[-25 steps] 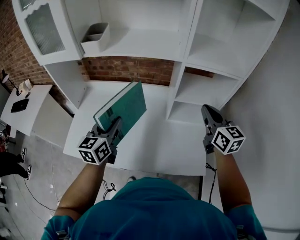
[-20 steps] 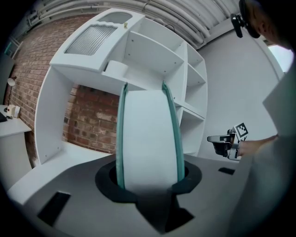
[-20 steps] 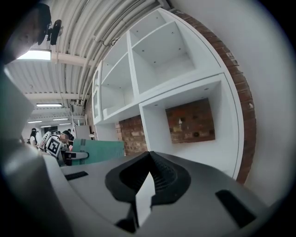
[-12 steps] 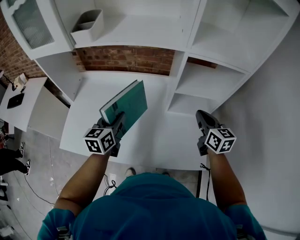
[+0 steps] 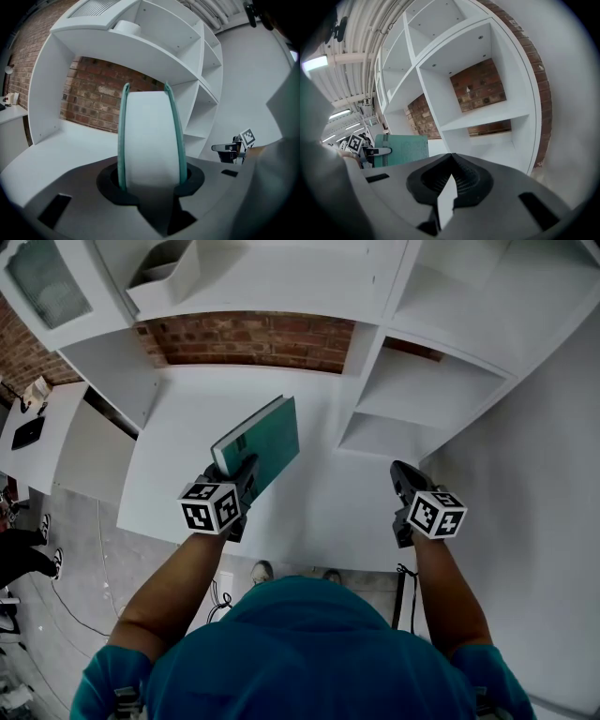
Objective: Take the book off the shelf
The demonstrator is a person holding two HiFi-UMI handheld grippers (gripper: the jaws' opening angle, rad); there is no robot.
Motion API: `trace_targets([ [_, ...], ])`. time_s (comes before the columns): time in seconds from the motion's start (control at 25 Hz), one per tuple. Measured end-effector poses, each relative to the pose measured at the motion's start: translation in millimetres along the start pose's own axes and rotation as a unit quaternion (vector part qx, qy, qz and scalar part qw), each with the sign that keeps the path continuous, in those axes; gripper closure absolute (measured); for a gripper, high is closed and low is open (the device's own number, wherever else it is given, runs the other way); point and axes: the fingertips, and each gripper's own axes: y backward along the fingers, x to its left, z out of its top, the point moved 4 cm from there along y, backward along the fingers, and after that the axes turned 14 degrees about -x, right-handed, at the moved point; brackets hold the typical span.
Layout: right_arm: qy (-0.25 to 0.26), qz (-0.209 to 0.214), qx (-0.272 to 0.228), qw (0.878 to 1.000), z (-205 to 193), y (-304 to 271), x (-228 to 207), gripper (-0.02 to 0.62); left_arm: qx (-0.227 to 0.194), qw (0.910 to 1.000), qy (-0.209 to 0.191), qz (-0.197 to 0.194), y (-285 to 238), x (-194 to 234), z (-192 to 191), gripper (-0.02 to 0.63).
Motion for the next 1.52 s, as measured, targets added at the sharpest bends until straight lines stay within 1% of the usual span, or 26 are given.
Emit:
trace_targets([
  [0.08, -0.007, -0.003, 0.008, 1.000, -8.3, -0.2, -3.0, 0.574, 0.007, 1.0000, -0.001, 0.001, -1.9, 0.3, -4.9, 0.437],
  [0.36, -0.007, -0.011, 0.042, 0.999, -41.1, -0.3, -8.8, 0.574, 0.024, 0.9997, -0.007, 0.007, -5.6, 1.1, -22.7, 0.437],
  [0.6, -0.013, -0.017, 0.060, 0.998, -56.2, -0.9, -12.2, 0.574, 0.030, 0.9994, -0.010, 0.010, -3.9, 1.8, -28.9, 0.437],
  [1.04, -0.017, -0.020, 0.067, 0.997, -61.1, -1.6, -16.4, 0.574, 0.033, 0.9993, -0.013, 0.010, -2.9, 1.2, -30.6, 0.437],
  [1.24, 0.003, -0.012, 0.078, 0.997, -62.6, -2.2, -12.3, 0.574, 0.033, 0.9993, -0.012, 0.007, -3.8, -1.2, -30.4, 0.437],
  [1.52, 0.007, -0.012, 0.085, 0.996, -62.1, -1.2, -12.1, 0.575, 0.033, 0.9994, -0.011, 0.007, -2.7, -1.6, -29.2, 0.437],
])
